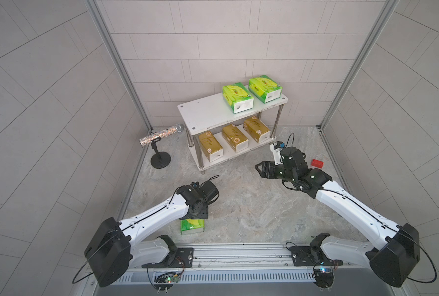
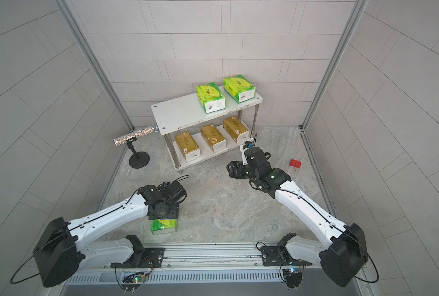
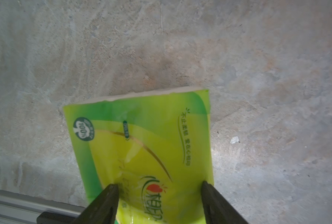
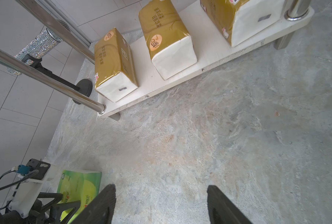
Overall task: Place the tissue boxes on the shelf by color
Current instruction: Adjust the box of tissues at the center of the board.
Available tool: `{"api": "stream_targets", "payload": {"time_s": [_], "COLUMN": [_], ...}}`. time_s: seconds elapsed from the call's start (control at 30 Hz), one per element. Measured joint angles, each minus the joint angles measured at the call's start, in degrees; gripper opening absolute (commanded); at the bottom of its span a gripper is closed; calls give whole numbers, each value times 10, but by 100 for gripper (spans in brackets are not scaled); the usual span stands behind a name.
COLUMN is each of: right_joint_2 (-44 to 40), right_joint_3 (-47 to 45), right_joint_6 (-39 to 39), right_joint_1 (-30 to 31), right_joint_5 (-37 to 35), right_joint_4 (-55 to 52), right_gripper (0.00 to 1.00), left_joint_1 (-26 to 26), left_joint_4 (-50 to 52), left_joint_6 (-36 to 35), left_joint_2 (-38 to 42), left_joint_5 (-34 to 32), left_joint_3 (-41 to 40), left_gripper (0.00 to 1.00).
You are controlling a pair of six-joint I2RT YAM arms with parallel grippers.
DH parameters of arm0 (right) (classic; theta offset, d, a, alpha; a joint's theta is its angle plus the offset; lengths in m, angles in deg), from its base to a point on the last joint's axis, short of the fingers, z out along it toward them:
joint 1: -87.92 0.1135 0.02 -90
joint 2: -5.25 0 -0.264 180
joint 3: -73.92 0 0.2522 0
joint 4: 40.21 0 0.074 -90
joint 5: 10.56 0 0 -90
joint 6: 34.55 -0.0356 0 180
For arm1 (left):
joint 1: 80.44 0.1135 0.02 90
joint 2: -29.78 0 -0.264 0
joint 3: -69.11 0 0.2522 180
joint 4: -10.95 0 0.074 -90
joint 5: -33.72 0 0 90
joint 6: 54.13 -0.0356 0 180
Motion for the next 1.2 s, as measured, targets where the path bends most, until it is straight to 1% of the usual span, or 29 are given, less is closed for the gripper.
{"api": "stream_targets", "payload": {"time_s": [0.13,0.27,0.43,0.67,0.8,0.9,0.97,1.03,1.2], "right_joint_2": [0,0,-6,-18,-23,-24,-25,-25,-24], "right_joint_3": [-1,-7,-19,-29,-29,-29,-29,-29,-37], "right_joint_6": [0,0,1,9,26,38,45,51,51], "right_joint_1": [1,1,1,-3,-14,-22,-25,-26,-17], "right_joint_5": [4,4,3,-8,-11,-12,-11,-8,21], "right_joint_4": [0,-3,-11,-21,-33,-46,-52,-56,-53], "right_gripper": [77,77,77,79,81,81,81,81,81], "left_joint_1": [0,0,0,-21,-40,-47,-49,-50,-49], "left_joint_4": [-15,-12,-11,-16,-22,-35,-49,-60,-61], "left_joint_6": [1,0,-4,-18,-29,-41,-51,-61,-75], "left_joint_2": [-19,-47,-94,-186,-247,-277,-280,-270,-197], "left_joint_5": [10,14,26,51,71,91,97,99,89], "left_joint_3": [-1,14,54,146,217,266,290,307,303], "left_gripper": [59,59,58,59,63,69,73,74,77]}}
